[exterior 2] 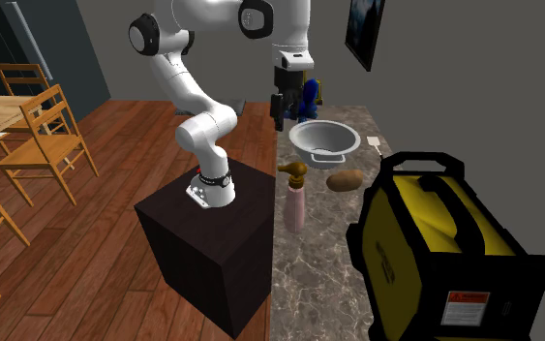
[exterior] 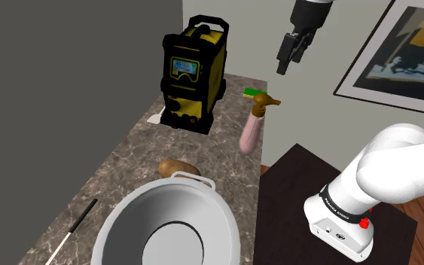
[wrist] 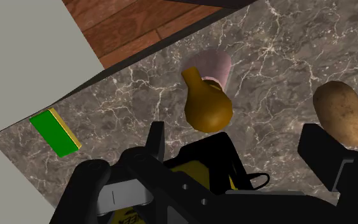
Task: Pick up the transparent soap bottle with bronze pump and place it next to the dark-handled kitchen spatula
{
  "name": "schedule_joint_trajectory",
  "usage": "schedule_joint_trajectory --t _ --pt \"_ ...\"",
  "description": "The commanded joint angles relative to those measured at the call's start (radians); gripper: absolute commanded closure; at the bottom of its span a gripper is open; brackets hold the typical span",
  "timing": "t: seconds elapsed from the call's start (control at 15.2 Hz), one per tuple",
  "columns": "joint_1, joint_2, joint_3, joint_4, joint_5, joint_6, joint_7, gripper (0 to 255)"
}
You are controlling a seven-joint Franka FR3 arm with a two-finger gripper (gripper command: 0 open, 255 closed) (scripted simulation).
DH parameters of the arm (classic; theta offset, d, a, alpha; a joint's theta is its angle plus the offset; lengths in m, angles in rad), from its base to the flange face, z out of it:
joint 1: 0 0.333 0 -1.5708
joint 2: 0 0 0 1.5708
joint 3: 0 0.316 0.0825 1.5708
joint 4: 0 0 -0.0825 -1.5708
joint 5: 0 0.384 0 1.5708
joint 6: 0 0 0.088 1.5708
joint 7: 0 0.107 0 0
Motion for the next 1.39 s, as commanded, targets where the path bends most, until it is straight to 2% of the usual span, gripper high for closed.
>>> schedule_joint_trajectory --t 0.0,0.53,1.06,1.32 --pt "0.000 0.000 0.000 0.000 0.000 0.000 0.000 0" --pt "-0.006 0.198 -0.036 -0.094 0.039 0.213 -0.017 0" --pt "-0.006 0.218 -0.035 -0.187 0.041 0.324 -0.018 0" --pt "-0.006 0.218 -0.035 -0.187 0.041 0.324 -0.018 0"
